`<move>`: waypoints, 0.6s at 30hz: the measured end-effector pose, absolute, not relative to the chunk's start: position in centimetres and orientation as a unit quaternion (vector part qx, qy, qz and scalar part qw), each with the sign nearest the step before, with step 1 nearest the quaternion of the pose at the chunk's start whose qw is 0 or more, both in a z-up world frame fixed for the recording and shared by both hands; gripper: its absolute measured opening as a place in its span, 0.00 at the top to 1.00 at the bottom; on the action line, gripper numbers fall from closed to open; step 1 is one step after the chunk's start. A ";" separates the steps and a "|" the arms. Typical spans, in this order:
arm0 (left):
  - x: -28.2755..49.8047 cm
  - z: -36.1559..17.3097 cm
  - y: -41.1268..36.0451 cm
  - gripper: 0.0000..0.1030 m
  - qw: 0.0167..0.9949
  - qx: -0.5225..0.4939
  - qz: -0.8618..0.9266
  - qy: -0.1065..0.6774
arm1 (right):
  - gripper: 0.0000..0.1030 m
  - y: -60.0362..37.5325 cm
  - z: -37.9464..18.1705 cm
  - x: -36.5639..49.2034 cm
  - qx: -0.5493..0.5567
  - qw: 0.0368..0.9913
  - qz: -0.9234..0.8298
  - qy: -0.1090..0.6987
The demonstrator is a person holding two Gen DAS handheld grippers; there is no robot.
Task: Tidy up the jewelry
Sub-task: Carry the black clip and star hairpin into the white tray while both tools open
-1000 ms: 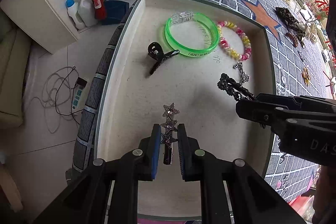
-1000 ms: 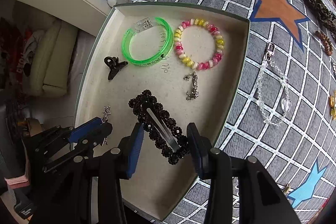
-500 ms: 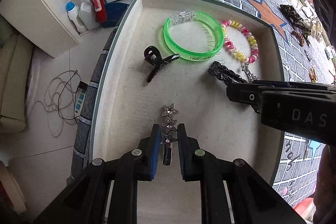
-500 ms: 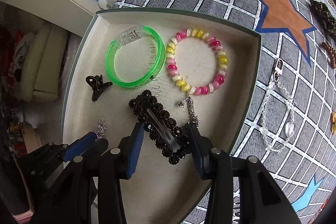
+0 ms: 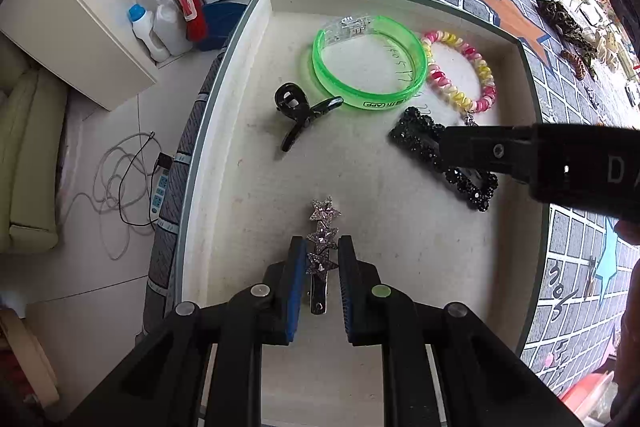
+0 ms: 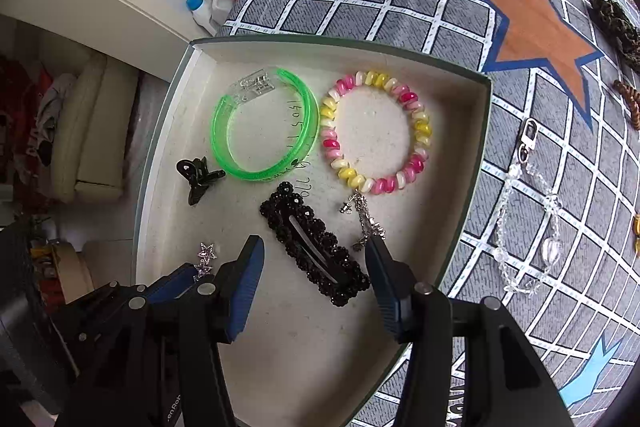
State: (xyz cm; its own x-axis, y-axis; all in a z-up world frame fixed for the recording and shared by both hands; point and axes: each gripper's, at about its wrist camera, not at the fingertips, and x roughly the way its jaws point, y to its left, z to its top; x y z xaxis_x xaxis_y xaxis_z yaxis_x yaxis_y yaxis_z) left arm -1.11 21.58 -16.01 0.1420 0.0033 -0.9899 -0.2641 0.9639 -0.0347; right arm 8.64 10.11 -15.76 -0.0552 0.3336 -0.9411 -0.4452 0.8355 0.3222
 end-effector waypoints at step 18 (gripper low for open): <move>-1.6 -13.6 19.8 0.67 0.749 -0.083 0.090 0.651 | 0.35 2.2 -9.4 7.0 0.029 0.725 0.254 0.640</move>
